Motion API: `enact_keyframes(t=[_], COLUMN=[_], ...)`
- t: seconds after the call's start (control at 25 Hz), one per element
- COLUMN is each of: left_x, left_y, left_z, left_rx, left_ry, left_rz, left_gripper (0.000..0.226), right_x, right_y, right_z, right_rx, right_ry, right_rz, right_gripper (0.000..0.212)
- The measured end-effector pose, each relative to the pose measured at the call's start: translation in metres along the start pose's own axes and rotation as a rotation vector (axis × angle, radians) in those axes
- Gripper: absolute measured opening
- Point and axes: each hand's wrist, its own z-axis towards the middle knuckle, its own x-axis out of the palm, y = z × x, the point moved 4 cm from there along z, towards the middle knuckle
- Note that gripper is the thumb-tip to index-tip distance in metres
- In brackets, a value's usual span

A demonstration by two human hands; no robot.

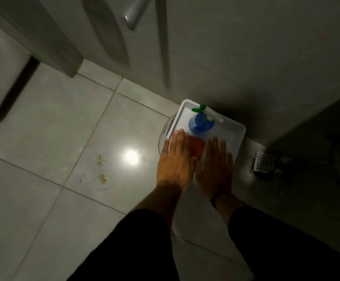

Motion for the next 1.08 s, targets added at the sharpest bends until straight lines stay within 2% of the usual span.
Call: enact_keyframes(t=[0.12,0.24,0.32,0.44,0.56,0.6,0.68,0.72,0.8,0.84,0.88,1.0,1.04,1.08], left_x=[0.043,0.079,0.091,0.094,0.086,0.08,0.061,0.053,0.034,0.024,0.016,0.003,0.004,0.008], left_y=[0.009,0.014,0.015,0.018,0.018,0.018,0.02,0.023,0.041,0.056,0.074,0.134,0.152,0.176], left_z=[0.05,0.089,0.104,0.122,0.127,0.122,0.103,0.087,0.049,0.028,0.006,-0.057,-0.074,-0.091], left_rx=[-0.168,-0.353,-0.463,-0.557,-0.592,-0.589,-0.578,-0.565,-0.512,-0.486,-0.469,-0.448,-0.456,-0.473], left_ry=[0.057,0.165,0.194,0.161,0.165,0.154,0.085,0.063,0.068,0.09,0.115,0.184,0.194,0.181], left_rz=[-0.118,-0.158,-0.163,-0.228,-0.438,-0.504,-0.68,-0.817,-1.155,-1.306,-1.416,-1.563,-1.572,-1.563], left_gripper=[0.086,0.099,0.106,0.098,0.082,0.073,0.056,0.052,0.055,0.058,0.061,0.062,0.062,0.062], right_x=[0.045,0.076,0.09,0.1,0.101,0.097,0.079,0.067,0.044,0.034,0.026,0.002,0.0,0.005], right_y=[-0.012,-0.02,-0.022,-0.024,-0.031,-0.031,-0.027,-0.026,-0.014,-0.002,0.016,0.1,0.122,0.146], right_z=[0.04,0.074,0.089,0.103,0.102,0.097,0.085,0.076,0.053,0.038,0.024,-0.027,-0.039,-0.048], right_rx=[0.117,0.3,0.427,0.608,0.691,0.73,0.768,0.767,0.746,0.719,0.642,0.212,0.123,0.055], right_ry=[0.14,0.306,0.35,0.286,0.246,0.239,0.208,0.169,0.133,0.192,0.334,0.968,1.116,1.194], right_rz=[0.044,0.246,0.424,0.791,1.051,1.168,1.311,1.305,1.312,1.354,1.438,1.664,1.647,1.578], right_gripper=[0.082,0.086,0.086,0.074,0.026,0.018,0.02,0.02,0.016,0.019,0.027,0.056,0.061,0.062])
